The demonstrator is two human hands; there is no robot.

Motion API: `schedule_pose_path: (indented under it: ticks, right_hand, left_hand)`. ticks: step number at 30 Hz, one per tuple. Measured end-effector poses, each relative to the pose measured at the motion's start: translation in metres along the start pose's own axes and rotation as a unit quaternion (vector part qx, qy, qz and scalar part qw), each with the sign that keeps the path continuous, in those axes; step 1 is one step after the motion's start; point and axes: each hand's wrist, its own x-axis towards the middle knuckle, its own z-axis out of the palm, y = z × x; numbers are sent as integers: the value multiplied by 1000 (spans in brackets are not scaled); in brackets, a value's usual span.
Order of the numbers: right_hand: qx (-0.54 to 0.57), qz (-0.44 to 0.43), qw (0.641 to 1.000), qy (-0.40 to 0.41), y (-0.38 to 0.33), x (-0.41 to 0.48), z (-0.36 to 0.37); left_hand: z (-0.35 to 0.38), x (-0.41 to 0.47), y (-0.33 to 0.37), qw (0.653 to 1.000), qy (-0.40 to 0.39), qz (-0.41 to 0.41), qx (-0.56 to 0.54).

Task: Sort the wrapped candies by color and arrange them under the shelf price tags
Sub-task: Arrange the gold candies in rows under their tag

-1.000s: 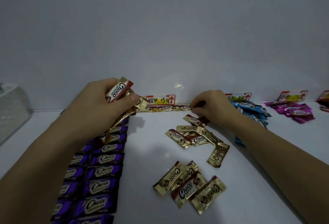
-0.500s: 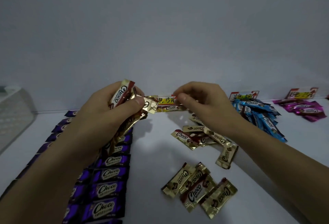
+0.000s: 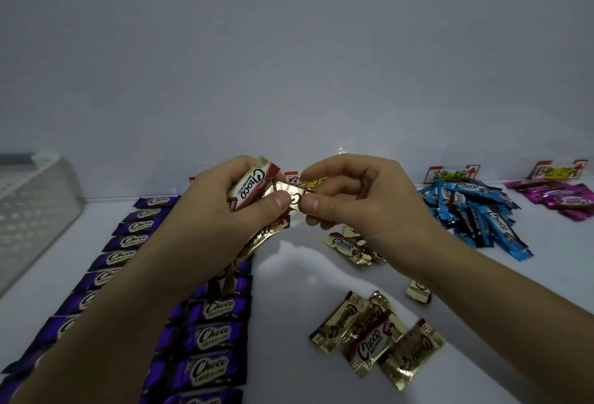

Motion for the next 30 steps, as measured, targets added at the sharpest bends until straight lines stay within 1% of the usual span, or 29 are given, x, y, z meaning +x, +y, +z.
schedule_pose_path:
  ticks: [3, 6, 10, 13, 15, 17, 19, 21, 23, 24, 26, 28, 30]
  right_hand:
    - [-16, 0, 1000, 20, -1, -1, -2]
    - [-18, 12, 1000, 23, 0, 0, -3]
    - [-11, 41, 999, 29, 5, 3, -9]
    - [-11, 44, 998, 40, 8, 6, -13]
    - [-26, 43, 998, 48, 8, 8, -19]
    - [-82, 41, 994, 56, 7, 13, -30]
    - [-184, 49, 980, 48, 9, 20, -42]
    - [-275, 79, 958, 10, 15, 33, -44]
    - [-315, 118, 941, -30, 26, 45, -33]
    - [-326, 126, 936, -38, 33, 50, -27]
    - [-370, 108, 922, -27, 48, 61, -15]
    - [-433, 82, 898, -10, 59, 67, -10]
    - [-468, 48, 883, -4, 66, 66, -10]
  left_hand:
    - [-2, 0, -2, 1000, 2, -2, -1]
    - [-3, 0, -4, 1000, 17, 0, 12]
    - [-7, 1, -6, 999, 48, 2, 26]
    - [-11, 2, -9, 997, 65, -7, 31]
    - [-13, 4, -11, 995, 91, -8, 46]
    - [-18, 5, -14, 990, 130, -7, 55]
    - [-25, 6, -14, 986, 161, -9, 46]
    - [-31, 6, -13, 982, 187, -8, 33]
    - [-35, 5, -12, 980, 199, -8, 25]
    - [-36, 4, -12, 979, 200, -9, 23]
    - [-38, 3, -11, 979, 200, -14, 20]
    - [-40, 4, -12, 979, 201, -16, 24]
    - [-42, 5, -13, 979, 201, -17, 21]
